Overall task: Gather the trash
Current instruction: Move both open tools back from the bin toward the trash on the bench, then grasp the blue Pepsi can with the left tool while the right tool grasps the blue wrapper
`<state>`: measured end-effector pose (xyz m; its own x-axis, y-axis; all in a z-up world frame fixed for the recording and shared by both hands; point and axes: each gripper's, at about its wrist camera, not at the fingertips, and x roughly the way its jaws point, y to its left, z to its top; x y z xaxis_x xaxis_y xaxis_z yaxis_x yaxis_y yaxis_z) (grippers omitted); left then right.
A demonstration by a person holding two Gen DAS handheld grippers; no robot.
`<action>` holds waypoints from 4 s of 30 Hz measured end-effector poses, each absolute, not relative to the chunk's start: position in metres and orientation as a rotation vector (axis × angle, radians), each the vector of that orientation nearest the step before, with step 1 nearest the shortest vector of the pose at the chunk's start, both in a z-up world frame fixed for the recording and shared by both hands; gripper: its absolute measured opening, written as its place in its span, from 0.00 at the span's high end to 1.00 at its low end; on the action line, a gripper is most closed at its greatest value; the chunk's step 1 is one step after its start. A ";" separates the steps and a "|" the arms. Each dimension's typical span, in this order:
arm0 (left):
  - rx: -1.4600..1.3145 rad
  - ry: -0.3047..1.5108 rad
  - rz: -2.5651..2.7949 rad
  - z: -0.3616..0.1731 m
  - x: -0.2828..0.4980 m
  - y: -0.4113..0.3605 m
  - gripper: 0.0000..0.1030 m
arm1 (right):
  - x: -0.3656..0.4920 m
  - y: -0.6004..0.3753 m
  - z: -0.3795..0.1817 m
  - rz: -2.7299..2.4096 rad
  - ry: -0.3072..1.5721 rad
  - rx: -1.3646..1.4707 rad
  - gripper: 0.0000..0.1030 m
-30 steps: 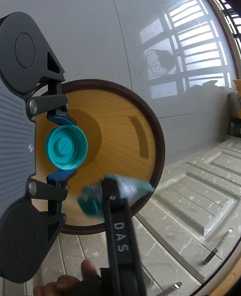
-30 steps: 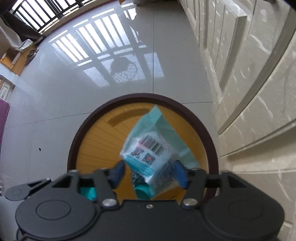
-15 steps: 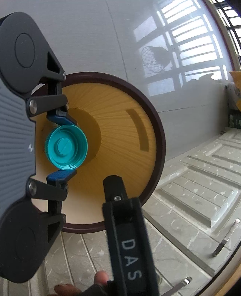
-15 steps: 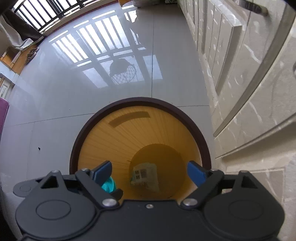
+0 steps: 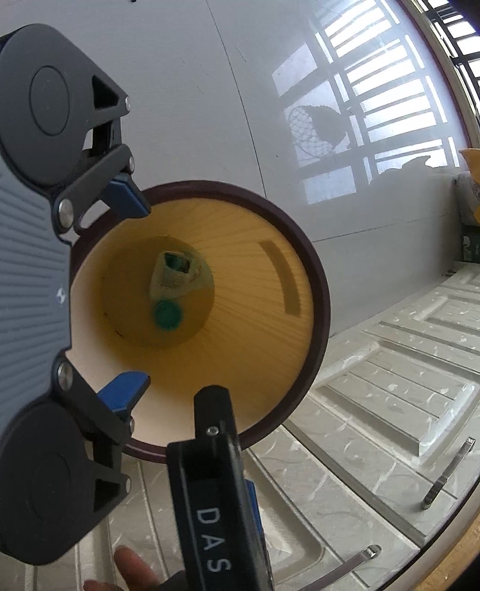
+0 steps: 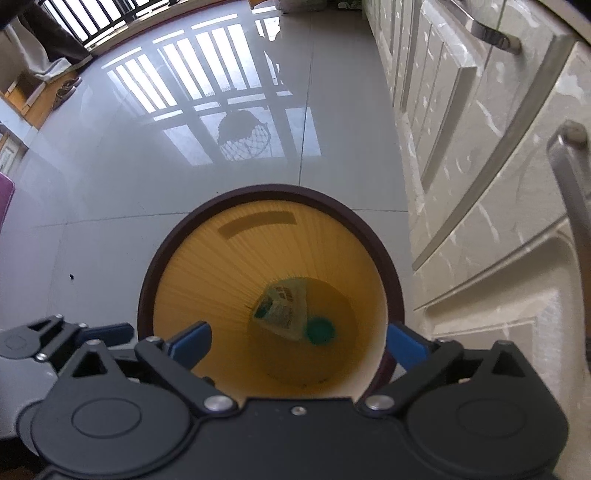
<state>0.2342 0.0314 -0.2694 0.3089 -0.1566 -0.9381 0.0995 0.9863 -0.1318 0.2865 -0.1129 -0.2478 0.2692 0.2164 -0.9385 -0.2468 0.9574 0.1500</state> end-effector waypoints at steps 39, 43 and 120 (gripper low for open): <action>-0.118 1.169 0.095 -0.101 0.149 0.087 0.00 | 0.186 -0.101 -0.086 0.221 1.124 -0.179 0.00; -0.121 1.118 0.108 -0.076 0.136 0.090 0.00 | 0.168 -0.105 -0.061 0.214 1.067 -0.190 0.00; 0.012 0.779 -0.439 -0.011 0.119 -0.239 0.00 | 0.031 -0.452 0.006 -0.321 0.547 0.134 0.00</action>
<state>0.1186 -0.2394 -0.0106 0.6259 -0.3784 -0.6819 0.3869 0.9099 -0.1498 0.0311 -0.4517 0.0062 0.8061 -0.2631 -0.5301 0.3341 0.9417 0.0406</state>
